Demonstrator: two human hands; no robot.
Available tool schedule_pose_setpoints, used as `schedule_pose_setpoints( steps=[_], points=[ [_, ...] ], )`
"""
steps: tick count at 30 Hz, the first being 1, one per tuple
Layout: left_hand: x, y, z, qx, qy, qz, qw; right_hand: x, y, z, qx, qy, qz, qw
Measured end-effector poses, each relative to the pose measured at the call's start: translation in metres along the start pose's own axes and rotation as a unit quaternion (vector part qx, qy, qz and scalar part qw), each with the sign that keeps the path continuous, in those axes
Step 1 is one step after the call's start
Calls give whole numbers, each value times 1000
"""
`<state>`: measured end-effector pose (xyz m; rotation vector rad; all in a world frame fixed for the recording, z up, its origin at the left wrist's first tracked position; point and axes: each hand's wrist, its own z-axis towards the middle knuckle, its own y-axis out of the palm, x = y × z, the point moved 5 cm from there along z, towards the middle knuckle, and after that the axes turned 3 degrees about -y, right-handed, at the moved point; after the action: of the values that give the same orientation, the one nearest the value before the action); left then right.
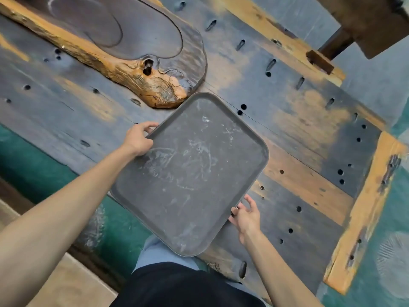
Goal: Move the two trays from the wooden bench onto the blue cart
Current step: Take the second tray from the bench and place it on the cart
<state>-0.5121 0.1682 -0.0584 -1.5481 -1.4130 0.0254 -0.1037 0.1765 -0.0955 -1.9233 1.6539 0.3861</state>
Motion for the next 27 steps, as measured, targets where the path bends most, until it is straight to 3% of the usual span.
schedule_pose_setpoints(
  steps=[6,15,23,27],
  points=[
    [-5,13,-74,40,0,11,999,-28,-45,6,-44,-68,-40,996],
    [-39,56,-207,146,-87,-20,985,-57,-104,8,-153,-165,-157,962],
    [-74,83,-352,263,-203,-128,935,-60,-99,-10,-262,-213,-223,915],
    [-101,91,-428,294,-248,-216,897,-51,-73,-29,-325,-243,-289,867]
  ],
)
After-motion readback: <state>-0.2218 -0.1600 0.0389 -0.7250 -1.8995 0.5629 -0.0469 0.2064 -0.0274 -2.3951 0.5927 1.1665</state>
